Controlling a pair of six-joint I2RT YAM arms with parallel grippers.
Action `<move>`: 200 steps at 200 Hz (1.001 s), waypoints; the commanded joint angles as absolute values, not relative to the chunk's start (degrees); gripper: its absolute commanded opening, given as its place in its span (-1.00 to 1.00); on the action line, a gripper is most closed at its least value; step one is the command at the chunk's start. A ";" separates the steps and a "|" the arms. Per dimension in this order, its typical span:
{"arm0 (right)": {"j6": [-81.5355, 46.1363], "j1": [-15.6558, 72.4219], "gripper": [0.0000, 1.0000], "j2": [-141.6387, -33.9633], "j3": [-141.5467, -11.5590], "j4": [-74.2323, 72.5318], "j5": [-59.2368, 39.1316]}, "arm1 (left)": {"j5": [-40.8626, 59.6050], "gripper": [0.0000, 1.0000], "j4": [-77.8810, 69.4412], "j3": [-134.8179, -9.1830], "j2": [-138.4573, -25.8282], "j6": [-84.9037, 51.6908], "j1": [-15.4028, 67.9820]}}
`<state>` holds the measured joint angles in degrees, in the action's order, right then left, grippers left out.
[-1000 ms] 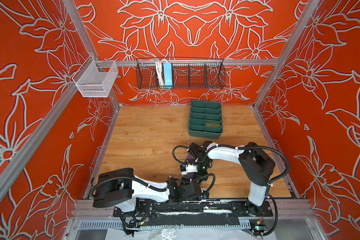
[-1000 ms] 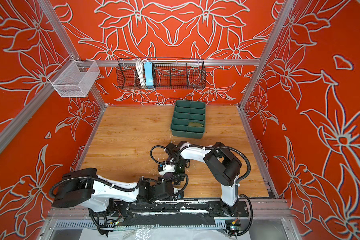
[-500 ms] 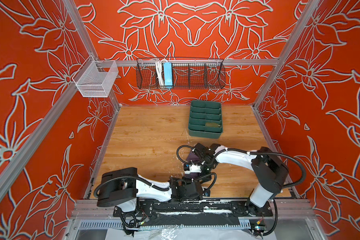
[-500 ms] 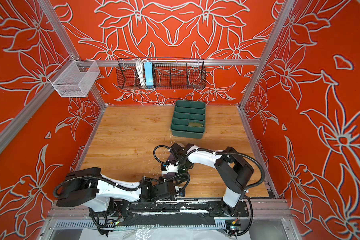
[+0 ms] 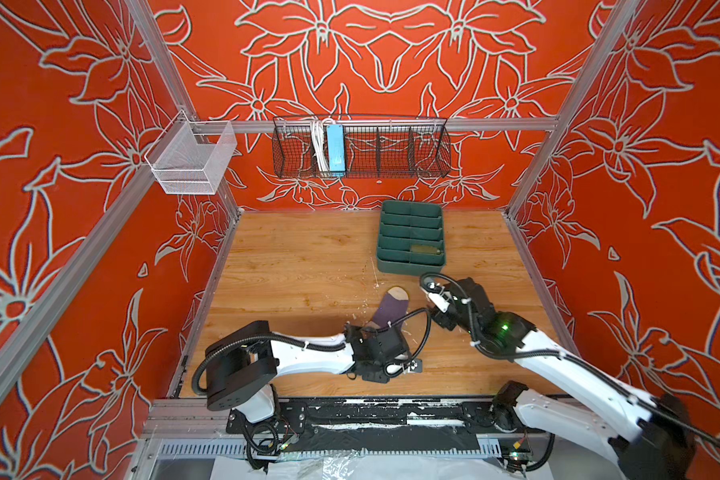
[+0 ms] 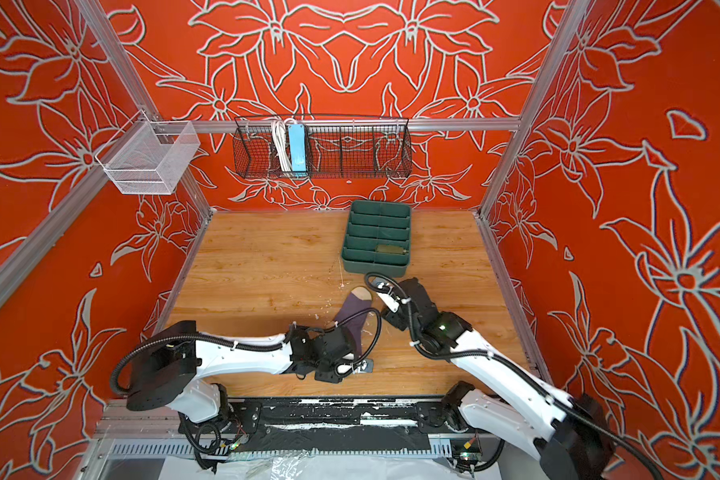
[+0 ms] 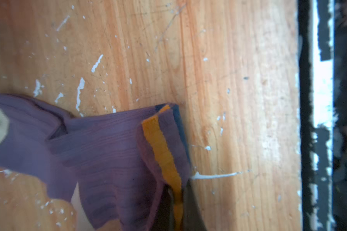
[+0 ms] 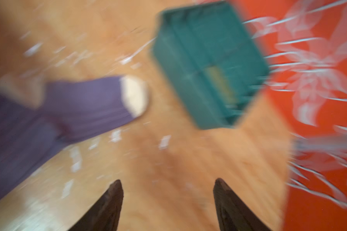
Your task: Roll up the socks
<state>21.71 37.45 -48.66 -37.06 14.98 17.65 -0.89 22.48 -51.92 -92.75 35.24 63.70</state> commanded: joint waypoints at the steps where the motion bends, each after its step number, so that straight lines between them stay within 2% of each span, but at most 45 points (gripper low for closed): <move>1: 26.94 37.53 0.45 -38.60 -33.59 6.08 23.38 | 14.17 -1.00 37.53 -56.36 -97.15 37.05 60.39; 18: 32.25 37.61 0.39 -31.54 -31.32 7.78 13.83 | 22.68 -1.00 42.27 -60.79 -100.02 37.80 56.69; 36: 35.15 38.24 0.33 -30.83 -32.53 15.19 7.17 | 31.01 -1.00 46.23 -65.09 -103.55 38.08 52.68; 66: 36.36 43.74 0.19 -37.73 -35.34 21.81 7.78 | 36.73 -1.00 52.42 -71.94 -110.36 38.19 49.39; 105: 38.98 53.60 0.11 -48.31 -42.11 28.14 9.72 | 37.22 -1.00 53.89 -75.25 -114.14 36.69 48.06; 135: 40.83 62.23 0.01 -51.68 -43.59 30.10 15.31 | 37.75 -1.00 53.90 -76.07 -114.74 35.87 46.87; 175: 36.17 78.50 0.01 -49.18 -37.28 25.68 35.30 | 37.71 -1.00 54.39 -76.90 -115.65 35.60 46.58; 200: 31.21 85.24 0.01 -50.44 -33.30 23.85 37.04 | 37.71 -1.00 54.28 -76.90 -115.62 35.57 46.58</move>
